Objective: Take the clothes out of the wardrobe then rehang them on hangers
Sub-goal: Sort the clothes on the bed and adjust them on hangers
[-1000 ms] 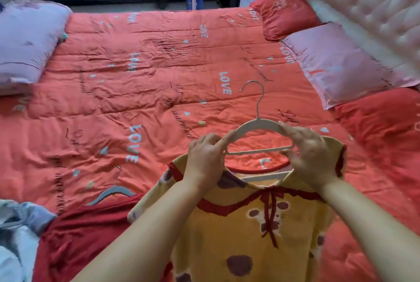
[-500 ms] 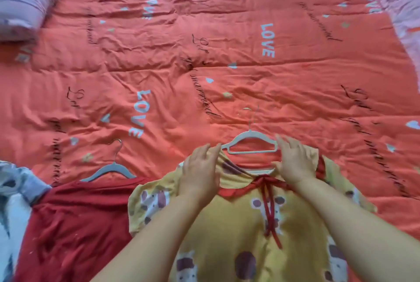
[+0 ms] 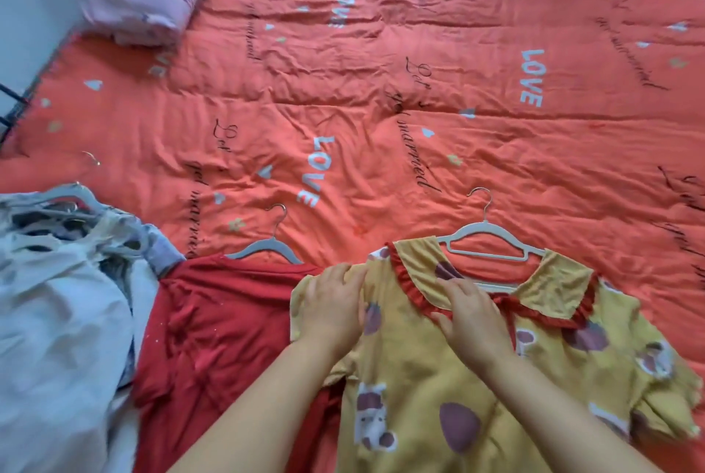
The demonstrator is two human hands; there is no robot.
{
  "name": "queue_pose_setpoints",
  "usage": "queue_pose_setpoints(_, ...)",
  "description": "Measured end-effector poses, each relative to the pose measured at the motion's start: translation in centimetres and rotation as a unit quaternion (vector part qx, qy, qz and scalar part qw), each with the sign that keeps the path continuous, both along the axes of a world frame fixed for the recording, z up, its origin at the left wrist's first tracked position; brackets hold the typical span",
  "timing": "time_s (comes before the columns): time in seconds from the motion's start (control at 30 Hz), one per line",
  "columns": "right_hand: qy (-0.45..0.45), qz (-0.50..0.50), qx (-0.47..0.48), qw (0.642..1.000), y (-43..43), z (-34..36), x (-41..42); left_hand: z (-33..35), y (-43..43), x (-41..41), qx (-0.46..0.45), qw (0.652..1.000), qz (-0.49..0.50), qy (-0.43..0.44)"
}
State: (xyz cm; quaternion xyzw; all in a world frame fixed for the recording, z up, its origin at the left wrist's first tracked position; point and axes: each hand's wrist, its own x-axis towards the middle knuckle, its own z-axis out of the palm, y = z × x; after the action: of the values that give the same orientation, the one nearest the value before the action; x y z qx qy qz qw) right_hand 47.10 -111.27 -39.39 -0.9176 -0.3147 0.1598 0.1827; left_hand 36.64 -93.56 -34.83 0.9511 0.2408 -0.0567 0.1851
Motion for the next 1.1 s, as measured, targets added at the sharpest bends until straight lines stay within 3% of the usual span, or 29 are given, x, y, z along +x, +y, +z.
queue_pose_setpoints(0.3,-0.002,0.085,0.027,0.996,10.8,8.6,-12.1,6.5,8.0,-15.2,0.036,0.996,0.081,-0.006)
queue_pose_setpoints(0.4,-0.026,0.118,0.022,0.992,14.8,10.3,-17.3,8.7,11.7,-21.3,0.002,0.996,0.094,-0.001)
queue_pose_setpoints(0.57,-0.036,0.127,0.02,0.991,22.7,12.7,-27.5,11.2,19.2,-32.2,0.031,0.992,0.117,-0.04)
queue_pose_setpoints(0.77,0.003,0.152,0.014,0.988,32.3,15.3,-37.9,13.8,28.1,-43.6,0.074,0.987,0.14,-0.032)
queue_pose_setpoints(1.1,-0.018,0.193,-0.012,0.981,42.2,16.8,-41.9,14.5,37.9,-49.0,0.069,0.98,0.182,-0.034)
